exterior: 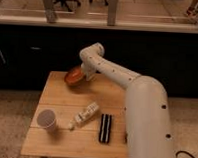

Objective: Pick up the ceramic bowl

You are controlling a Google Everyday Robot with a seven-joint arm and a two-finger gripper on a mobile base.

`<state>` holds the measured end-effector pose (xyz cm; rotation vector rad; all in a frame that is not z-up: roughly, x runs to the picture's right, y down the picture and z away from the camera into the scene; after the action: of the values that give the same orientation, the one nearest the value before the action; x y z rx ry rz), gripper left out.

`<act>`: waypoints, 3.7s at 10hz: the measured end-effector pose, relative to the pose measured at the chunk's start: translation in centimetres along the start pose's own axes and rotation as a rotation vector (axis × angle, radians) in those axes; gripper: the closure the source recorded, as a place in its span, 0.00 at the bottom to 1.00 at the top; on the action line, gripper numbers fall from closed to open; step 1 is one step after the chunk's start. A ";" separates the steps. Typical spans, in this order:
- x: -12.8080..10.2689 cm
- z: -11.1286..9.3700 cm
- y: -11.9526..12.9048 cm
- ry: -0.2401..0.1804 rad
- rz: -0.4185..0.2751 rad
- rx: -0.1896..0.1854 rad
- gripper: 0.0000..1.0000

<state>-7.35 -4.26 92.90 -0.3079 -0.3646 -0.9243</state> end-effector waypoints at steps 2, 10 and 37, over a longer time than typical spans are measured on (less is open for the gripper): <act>-0.1 0.6 0.0 0.014 -0.030 -0.002 0.95; -0.6 1.8 -2.7 0.060 -0.147 -0.003 0.79; -3.0 -0.9 -9.1 0.140 -0.597 0.007 1.00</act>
<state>-16.26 -7.66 91.75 -0.1238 -0.3354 -1.5211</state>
